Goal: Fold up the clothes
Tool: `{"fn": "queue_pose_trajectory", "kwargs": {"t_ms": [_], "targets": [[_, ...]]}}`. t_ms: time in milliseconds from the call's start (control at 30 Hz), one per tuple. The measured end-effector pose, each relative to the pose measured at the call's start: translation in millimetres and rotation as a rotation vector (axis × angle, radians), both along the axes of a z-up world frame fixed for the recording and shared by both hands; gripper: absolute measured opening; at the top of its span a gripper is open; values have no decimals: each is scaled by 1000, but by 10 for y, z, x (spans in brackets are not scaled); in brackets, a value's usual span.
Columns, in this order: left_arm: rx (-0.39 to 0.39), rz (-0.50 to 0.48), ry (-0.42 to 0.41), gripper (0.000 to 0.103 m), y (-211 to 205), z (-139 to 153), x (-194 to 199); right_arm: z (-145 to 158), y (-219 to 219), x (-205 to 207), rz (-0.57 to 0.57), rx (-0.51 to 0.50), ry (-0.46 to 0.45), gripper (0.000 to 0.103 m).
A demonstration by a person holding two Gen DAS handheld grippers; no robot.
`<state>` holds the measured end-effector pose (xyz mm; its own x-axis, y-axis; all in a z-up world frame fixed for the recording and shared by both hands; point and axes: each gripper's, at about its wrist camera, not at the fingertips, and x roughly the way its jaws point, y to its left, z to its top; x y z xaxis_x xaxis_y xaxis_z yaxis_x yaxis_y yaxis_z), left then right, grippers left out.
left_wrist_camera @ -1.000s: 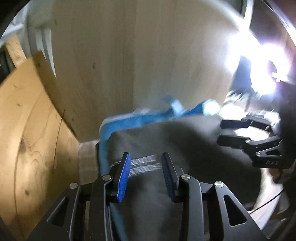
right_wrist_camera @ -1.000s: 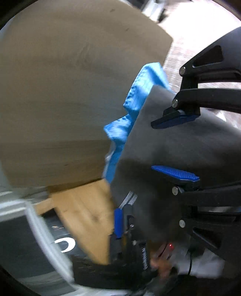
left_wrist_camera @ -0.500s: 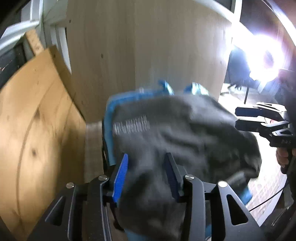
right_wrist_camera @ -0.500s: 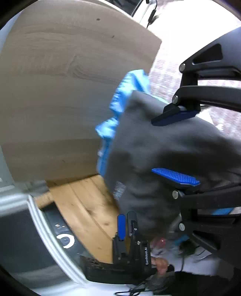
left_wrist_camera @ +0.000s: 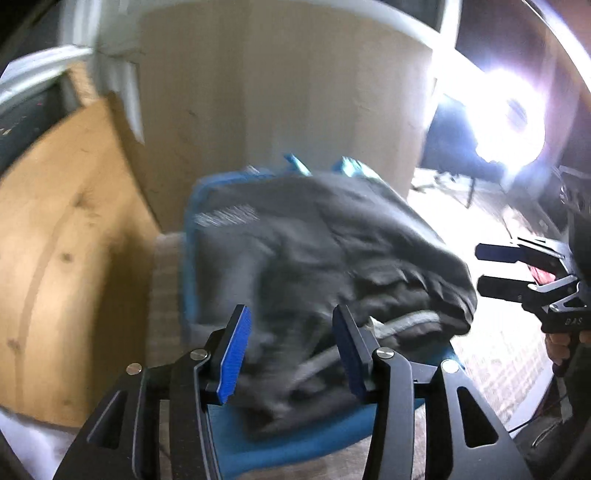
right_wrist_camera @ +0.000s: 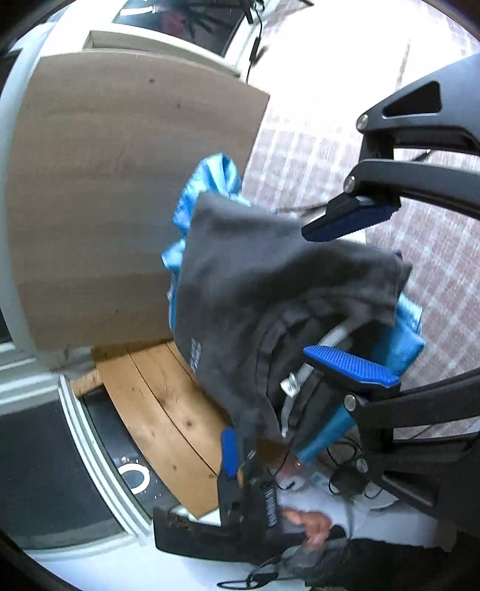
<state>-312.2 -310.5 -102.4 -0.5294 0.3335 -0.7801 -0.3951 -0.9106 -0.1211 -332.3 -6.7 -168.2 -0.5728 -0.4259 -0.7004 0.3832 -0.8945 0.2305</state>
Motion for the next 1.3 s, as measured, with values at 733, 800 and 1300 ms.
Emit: {"fn": "queue_pose_trajectory", "kwargs": {"t_ms": [733,800,1300], "targets": [[-99,132,-15,76,518,15,969,-526,921,903,-255,99,-188,60],[-121,131,-12,76,584,45,1066,-510,1008,1008,-272,103,-192,60],[-94,323,-10,76,1164,304,1906,-392,1748,1571,-236,173,-193,60]]}}
